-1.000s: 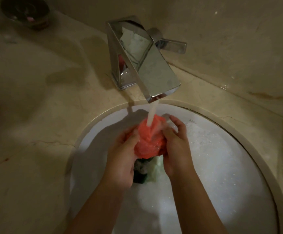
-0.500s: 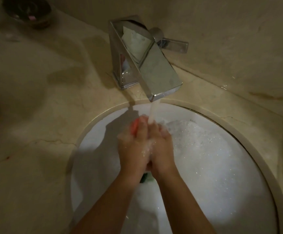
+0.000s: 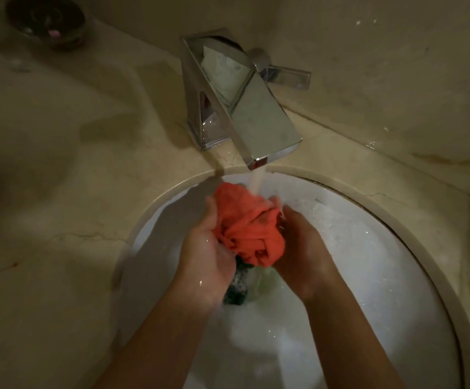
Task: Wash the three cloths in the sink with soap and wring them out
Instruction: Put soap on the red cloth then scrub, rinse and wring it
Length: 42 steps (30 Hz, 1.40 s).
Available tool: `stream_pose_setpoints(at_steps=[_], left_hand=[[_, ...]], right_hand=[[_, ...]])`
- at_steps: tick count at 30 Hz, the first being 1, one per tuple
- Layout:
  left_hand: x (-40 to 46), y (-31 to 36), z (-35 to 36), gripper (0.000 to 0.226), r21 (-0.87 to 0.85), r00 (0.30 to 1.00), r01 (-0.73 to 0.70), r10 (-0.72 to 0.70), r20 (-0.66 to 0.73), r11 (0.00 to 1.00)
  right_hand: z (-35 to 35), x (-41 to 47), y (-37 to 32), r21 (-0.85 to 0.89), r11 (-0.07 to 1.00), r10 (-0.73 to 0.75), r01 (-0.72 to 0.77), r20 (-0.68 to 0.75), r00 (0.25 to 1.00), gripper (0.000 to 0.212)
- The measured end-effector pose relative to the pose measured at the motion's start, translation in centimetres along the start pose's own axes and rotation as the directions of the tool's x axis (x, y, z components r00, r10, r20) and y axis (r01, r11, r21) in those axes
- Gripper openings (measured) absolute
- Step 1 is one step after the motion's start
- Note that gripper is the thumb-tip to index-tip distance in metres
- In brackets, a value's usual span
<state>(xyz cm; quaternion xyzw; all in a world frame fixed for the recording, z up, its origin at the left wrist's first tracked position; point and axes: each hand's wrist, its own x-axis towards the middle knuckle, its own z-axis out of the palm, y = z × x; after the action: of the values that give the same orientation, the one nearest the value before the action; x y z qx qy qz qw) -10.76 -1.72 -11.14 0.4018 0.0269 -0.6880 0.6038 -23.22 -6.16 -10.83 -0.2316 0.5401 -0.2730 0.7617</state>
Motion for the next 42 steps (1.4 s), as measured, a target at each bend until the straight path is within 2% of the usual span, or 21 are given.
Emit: stream_pose_setpoints(at_steps=[2,4,6,8,10,12,13,15,17,18,21,23,25,27,30,33,35,38,40,42], left_hand=[[0.0,-0.1,-0.1,0.057,0.11,0.999,-0.006,0.002,0.037,0.994],[0.2,-0.1,-0.4,0.047,0.189,0.997,-0.072,0.07,0.014,0.979],[0.4,0.2,-0.8,0.036,0.222,0.993,-0.108,0.117,-0.028,0.969],[0.2,0.4,-0.9,0.025,0.277,0.987,-0.086,0.12,-0.109,0.957],[-0.1,0.5,-1.0,0.021,0.322,0.981,-0.012,0.073,-0.181,0.947],[-0.4,0.8,-0.9,0.031,0.309,0.982,0.077,-0.018,-0.19,0.948],[-0.5,0.8,-0.8,0.038,0.295,0.986,0.1,-0.056,-0.155,0.95],[-0.5,0.4,-0.8,0.05,0.306,0.993,0.102,-0.076,-0.095,0.946],[-0.2,-0.2,-1.0,0.056,0.256,0.992,0.038,-0.007,-0.122,0.966],[0.0,-0.5,-1.0,0.057,0.233,0.991,-0.004,0.035,-0.126,0.973],[-0.1,-1.0,-0.9,0.053,0.232,0.996,-0.071,0.081,-0.034,0.97],[-0.6,-1.3,-0.7,0.036,0.259,0.995,-0.082,0.093,-0.033,0.962],[-1.0,-1.6,0.0,0.022,0.335,0.992,-0.08,0.107,-0.061,0.939],[-0.8,-1.9,0.7,0.03,0.437,0.984,-0.101,0.155,-0.091,0.894],[-0.7,-1.9,1.3,0.036,0.516,0.938,-0.158,0.291,-0.188,0.842],[-1.4,-2.4,1.4,0.048,0.594,0.946,-0.197,0.31,-0.092,0.78],[-1.7,-2.8,1.6,0.057,0.699,0.938,-0.227,0.345,-0.03,0.678],[-1.0,-2.9,1.7,0.053,0.797,0.878,-0.272,0.479,-0.024,0.54],[-0.6,-2.6,1.5,0.045,0.853,0.823,-0.301,0.567,0.008,0.426],[-0.6,-2.3,1.5,0.035,0.906,0.799,-0.283,0.6,0.041,0.315]], right_hand=[[0.2,-0.5,0.0,-0.042,0.996,0.086,-0.081,0.14,0.986,0.049],[0.0,-0.6,-0.1,-0.051,0.992,0.122,-0.116,0.142,0.982,0.049],[-0.4,-0.5,-0.1,-0.025,0.996,0.089,-0.087,0.114,0.989,0.043],[-0.7,-0.2,0.4,-0.05,0.998,-0.041,0.043,0.034,0.999,0.034],[-0.4,-0.2,0.8,-0.157,0.958,-0.251,0.242,-0.044,0.967,0.026],[0.0,-0.8,1.1,-0.241,0.868,-0.442,0.435,0.024,0.896,0.026],[0.2,-1.2,1.3,-0.234,0.836,-0.495,0.497,0.073,0.866,0.031],[0.5,-1.5,1.4,-0.124,0.841,-0.518,0.527,0.097,0.85,0.035],[0.8,-1.2,1.4,-0.056,0.839,-0.538,0.541,0.057,0.841,0.02],[1.2,-1.0,1.5,-0.044,0.842,-0.536,0.537,0.031,0.843,0.016],[2.1,-0.4,1.8,-0.049,0.879,-0.477,0.475,-0.078,0.875,0.033],[2.6,-0.3,2.2,-0.056,0.892,-0.452,0.449,-0.127,0.883,0.03],[3.0,-0.3,2.5,0.044,0.904,-0.42,0.425,-0.092,0.903,0.022],[3.2,-0.5,2.8,0.107,0.899,-0.418,0.425,-0.08,0.905,0.019],[3.1,-0.4,2.8,0.161,0.902,-0.367,0.401,-0.206,0.907,0.018],[3.2,0.0,2.3,0.27,0.908,-0.262,0.321,-0.234,0.936,0.018],[3.4,0.1,2.0,0.291,0.922,-0.219,0.254,-0.147,0.965,0.022],[3.8,0.3,1.9,0.303,0.944,-0.143,0.127,0.03,0.989,0.031],[4.0,0.6,1.8,0.348,0.935,-0.096,0.07,0.058,0.994,0.041],[4.3,0.9,1.7,0.374,0.925,-0.085,0.057,0.061,0.995,0.047]])
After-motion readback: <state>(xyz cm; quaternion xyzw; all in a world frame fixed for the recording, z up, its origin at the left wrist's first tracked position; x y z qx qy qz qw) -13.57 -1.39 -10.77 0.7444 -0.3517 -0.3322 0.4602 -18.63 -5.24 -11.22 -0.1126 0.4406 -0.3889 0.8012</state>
